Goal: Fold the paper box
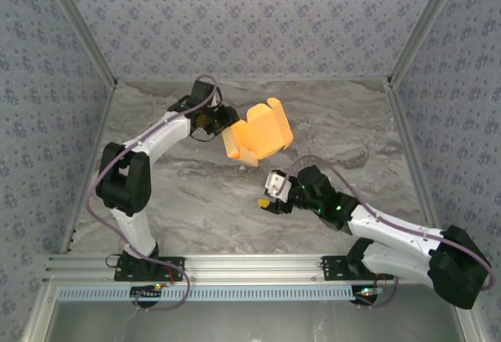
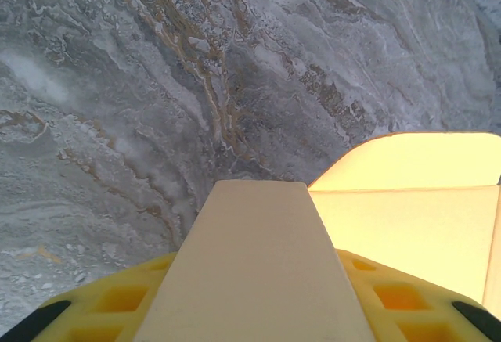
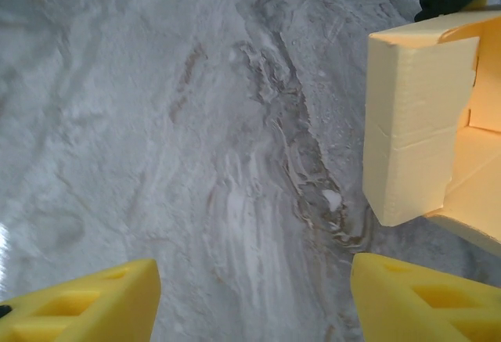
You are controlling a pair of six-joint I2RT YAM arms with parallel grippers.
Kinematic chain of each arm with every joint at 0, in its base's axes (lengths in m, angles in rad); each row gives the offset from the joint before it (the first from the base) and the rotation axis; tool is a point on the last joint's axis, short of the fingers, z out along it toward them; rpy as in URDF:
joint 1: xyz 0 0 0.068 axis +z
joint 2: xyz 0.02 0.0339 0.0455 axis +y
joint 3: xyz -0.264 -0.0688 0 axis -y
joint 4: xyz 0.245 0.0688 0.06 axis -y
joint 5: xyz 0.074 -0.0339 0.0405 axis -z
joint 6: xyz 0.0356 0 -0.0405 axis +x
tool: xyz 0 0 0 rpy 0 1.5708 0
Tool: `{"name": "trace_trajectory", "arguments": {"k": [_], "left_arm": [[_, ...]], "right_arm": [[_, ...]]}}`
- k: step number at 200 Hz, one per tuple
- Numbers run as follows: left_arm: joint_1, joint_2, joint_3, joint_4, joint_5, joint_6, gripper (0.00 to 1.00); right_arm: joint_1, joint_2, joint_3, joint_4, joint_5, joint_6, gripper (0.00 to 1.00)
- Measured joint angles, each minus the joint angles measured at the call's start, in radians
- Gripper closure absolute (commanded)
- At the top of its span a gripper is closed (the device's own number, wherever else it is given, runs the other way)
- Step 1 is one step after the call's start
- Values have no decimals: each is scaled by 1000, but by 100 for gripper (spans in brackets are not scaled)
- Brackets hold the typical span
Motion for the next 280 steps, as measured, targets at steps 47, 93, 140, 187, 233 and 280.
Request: {"name": "trace_trajectory", "arguments": {"k": [47,93,140,187,233,280], "left_arm": [[-3,-34,-93,14,-1,-72,67],[-6,-74,-127,19,0,-93,67],[-6,-78,-132,22,0,-93,67],[-1,-78,-142,40,-12,-88,67],[-2,-81,-161,44,-5,-80,68],[-5,-93,-175,42,-11,-51,68]], "right_arm": [[2,185,78,169,75,-159,39],[2,346,182,238,126,-200,52],[-14,434,261,233,137,-209,64],[-29,491,345,140,107,-217,70],[-83,513,391,53,-61,-225,68],[-91,587,468,-28,-153,-235,60]]}}
